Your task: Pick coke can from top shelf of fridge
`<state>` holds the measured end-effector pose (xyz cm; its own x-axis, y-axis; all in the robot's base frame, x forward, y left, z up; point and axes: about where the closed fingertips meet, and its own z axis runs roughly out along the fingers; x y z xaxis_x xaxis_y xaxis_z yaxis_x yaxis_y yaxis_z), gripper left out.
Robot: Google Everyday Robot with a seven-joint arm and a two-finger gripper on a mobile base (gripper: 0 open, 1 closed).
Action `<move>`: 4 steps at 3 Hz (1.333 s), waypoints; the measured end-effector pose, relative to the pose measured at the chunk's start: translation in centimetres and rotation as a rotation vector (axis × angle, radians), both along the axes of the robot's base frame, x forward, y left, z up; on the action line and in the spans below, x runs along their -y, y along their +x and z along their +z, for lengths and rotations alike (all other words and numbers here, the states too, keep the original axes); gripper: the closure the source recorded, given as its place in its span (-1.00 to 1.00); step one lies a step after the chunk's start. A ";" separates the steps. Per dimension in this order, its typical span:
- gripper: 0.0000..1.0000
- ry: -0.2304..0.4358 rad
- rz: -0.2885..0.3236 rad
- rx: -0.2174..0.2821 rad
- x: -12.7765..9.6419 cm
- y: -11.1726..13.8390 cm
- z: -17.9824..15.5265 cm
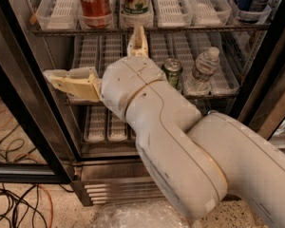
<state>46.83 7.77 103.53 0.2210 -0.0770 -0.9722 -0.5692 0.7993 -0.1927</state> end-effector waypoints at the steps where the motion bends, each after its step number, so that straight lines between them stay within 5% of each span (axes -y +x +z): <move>1: -1.00 -0.014 -0.001 0.011 0.0 0.8 0.8; 4: -1.00 -0.009 -0.014 0.012 1.1 3.3 1.2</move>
Offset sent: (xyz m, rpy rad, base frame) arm 0.0496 -0.0001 0.0110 0.0356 0.0222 -0.0243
